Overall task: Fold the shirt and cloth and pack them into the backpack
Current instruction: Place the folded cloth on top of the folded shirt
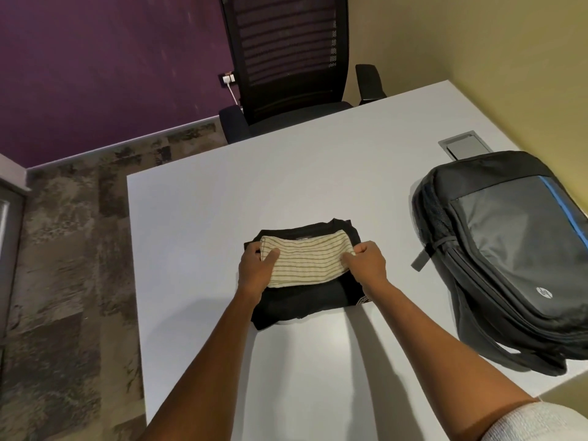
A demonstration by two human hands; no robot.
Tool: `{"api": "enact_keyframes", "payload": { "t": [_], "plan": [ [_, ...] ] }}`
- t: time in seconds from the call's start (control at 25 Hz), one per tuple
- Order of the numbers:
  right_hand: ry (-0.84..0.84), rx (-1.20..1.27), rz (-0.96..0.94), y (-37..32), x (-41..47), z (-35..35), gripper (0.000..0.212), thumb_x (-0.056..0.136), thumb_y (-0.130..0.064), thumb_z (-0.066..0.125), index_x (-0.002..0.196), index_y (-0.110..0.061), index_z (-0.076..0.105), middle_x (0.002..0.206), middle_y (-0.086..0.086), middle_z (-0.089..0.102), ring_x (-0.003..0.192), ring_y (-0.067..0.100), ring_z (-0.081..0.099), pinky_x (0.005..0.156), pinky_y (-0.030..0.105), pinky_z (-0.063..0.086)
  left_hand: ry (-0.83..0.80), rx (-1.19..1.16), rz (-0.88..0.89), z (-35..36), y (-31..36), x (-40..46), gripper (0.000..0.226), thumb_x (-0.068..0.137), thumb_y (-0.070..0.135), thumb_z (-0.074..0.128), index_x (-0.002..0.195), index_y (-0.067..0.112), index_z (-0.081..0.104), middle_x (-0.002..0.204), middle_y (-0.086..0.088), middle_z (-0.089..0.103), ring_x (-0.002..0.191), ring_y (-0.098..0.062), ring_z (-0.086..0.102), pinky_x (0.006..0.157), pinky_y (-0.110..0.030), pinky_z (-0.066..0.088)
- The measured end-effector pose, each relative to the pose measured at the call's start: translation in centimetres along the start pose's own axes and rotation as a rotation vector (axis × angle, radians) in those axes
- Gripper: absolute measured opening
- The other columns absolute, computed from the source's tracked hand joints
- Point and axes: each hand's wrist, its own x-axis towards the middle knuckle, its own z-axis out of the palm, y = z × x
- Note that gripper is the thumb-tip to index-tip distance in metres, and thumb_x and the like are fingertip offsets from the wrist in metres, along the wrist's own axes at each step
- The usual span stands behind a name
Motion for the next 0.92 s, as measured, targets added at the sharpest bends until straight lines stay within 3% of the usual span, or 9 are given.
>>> {"api": "enact_keyframes", "payload": {
  "t": [0.08, 0.2, 0.32, 0.4, 0.52, 0.64, 0.92],
  "plan": [
    [0.012, 0.034, -0.009, 0.2, -0.3, -0.6, 0.023, 0.081, -0.015, 0.066, 0.1, -0.014, 0.053, 0.096, 0.002, 0.062, 0.084, 0.015, 0.06, 0.062, 0.026, 0.043, 0.014, 0.037, 0.001, -0.2, -0.4, -0.3, 0.034, 0.094, 0.034, 0.067, 0.124, 0.02, 0.057, 0.112, 0.004, 0.065, 0.106, -0.019, 0.063, 0.095, -0.039, 0.054],
    [0.018, -0.112, -0.07, 1.3, -1.6, -0.9, 0.024, 0.082, -0.013, 0.065, 0.104, -0.013, 0.054, 0.1, 0.003, 0.061, 0.097, 0.025, 0.061, 0.075, 0.034, 0.051, 0.082, 0.276, 0.057, -0.5, -1.2, -0.9, 0.041, 0.096, 0.035, 0.064, 0.131, 0.018, 0.051, 0.121, -0.002, 0.063, 0.112, -0.023, 0.061, 0.091, -0.034, 0.05],
    [0.088, -0.512, -0.218, 2.5, -2.4, -0.6, 0.044, 0.083, -0.02, 0.064, 0.126, -0.019, 0.053, 0.131, 0.006, 0.052, 0.124, 0.032, 0.045, 0.099, 0.047, 0.039, 0.12, 0.57, 0.109, 0.4, -1.9, -1.7, 0.064, 0.093, 0.047, 0.061, 0.148, 0.028, 0.034, 0.148, -0.007, 0.04, 0.137, -0.031, 0.04, 0.107, -0.053, 0.039],
    [0.004, -0.599, -0.17, 2.7, -2.6, -0.3, 0.063, 0.083, -0.036, 0.063, 0.142, -0.031, 0.041, 0.153, 0.006, 0.034, 0.139, 0.037, 0.03, 0.108, 0.058, 0.028, 0.019, 0.652, 0.053, 1.2, -2.6, -2.3, 0.082, 0.088, 0.06, 0.063, 0.154, 0.038, 0.019, 0.161, -0.007, 0.016, 0.147, -0.034, 0.022, 0.109, -0.062, 0.033],
    [-0.169, -0.541, -0.119, 3.6, -2.8, 0.1, 0.067, 0.079, -0.048, 0.054, 0.143, -0.047, 0.032, 0.155, 0.01, 0.032, 0.136, 0.039, 0.04, 0.106, 0.064, 0.037, -0.097, 0.647, 0.026, 1.5, -4.6, -2.4, 0.097, 0.084, 0.062, 0.066, 0.156, 0.04, 0.005, 0.165, -0.009, 0.002, 0.148, -0.04, 0.021, 0.112, -0.06, 0.037],
    [-0.186, -0.538, -0.137, 3.6, -3.1, 0.9, 0.069, 0.08, -0.051, 0.051, 0.144, -0.053, 0.027, 0.149, 0.011, 0.039, 0.13, 0.037, 0.048, 0.102, 0.06, 0.044, -0.09, 0.662, 0.074, 0.3, -5.3, -1.6, 0.096, 0.086, 0.06, 0.066, 0.157, 0.038, 0.004, 0.166, -0.01, 0.002, 0.145, -0.038, 0.031, 0.111, -0.052, 0.042],
    [-0.251, -0.558, -0.244, 3.4, -4.5, 4.1, 0.068, 0.092, -0.041, 0.056, 0.152, -0.046, 0.025, 0.153, 0.011, 0.036, 0.142, 0.03, 0.036, 0.106, 0.052, 0.043, -0.042, 0.655, 0.091, -3.9, -7.0, -1.0, 0.094, 0.087, 0.056, 0.067, 0.157, 0.036, 0.007, 0.166, -0.008, 0.007, 0.143, -0.035, 0.037, 0.106, -0.05, 0.044]
  ]
}}
